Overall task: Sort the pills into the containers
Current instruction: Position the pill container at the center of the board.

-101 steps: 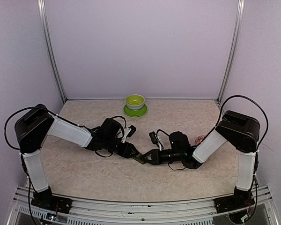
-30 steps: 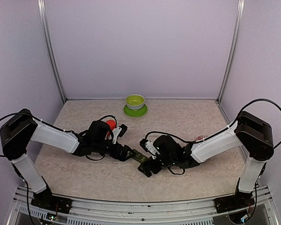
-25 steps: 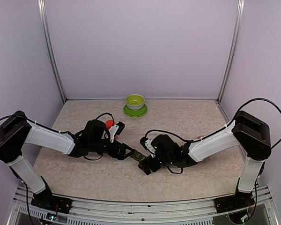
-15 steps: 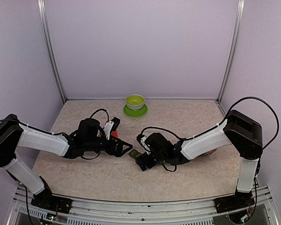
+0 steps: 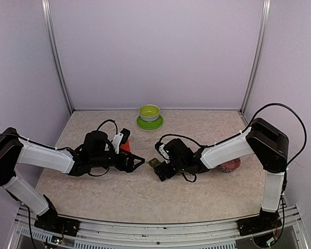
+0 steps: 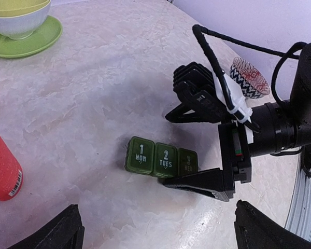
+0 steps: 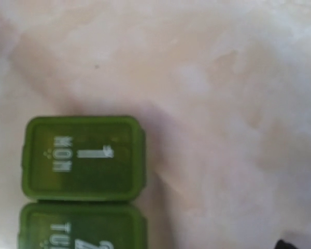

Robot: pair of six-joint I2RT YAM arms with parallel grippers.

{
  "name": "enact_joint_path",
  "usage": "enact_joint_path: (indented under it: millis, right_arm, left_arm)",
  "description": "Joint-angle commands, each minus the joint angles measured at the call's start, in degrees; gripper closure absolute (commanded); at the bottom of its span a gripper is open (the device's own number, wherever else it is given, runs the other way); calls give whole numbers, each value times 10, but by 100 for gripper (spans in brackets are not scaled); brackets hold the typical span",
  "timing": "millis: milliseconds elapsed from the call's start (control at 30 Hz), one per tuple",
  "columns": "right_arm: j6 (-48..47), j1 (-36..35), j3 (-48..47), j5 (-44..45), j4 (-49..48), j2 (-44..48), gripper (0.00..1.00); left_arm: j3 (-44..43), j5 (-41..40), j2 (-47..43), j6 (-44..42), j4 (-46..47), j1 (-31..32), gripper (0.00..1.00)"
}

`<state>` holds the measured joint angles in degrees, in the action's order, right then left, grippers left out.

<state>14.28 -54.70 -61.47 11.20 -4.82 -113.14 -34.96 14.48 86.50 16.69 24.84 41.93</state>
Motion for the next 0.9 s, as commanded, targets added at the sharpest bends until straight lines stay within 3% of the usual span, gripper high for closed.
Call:
enact_joint_path:
  millis: [0,867]
  right_arm:
    - [-50,18,-9,-6,50,1,1]
    - [-140,101,-33,-18,112,-2,0]
  left_arm:
    - [6,-8,-11,5,14,-5,1]
    - [9,-9,-8,10,19,-9,1]
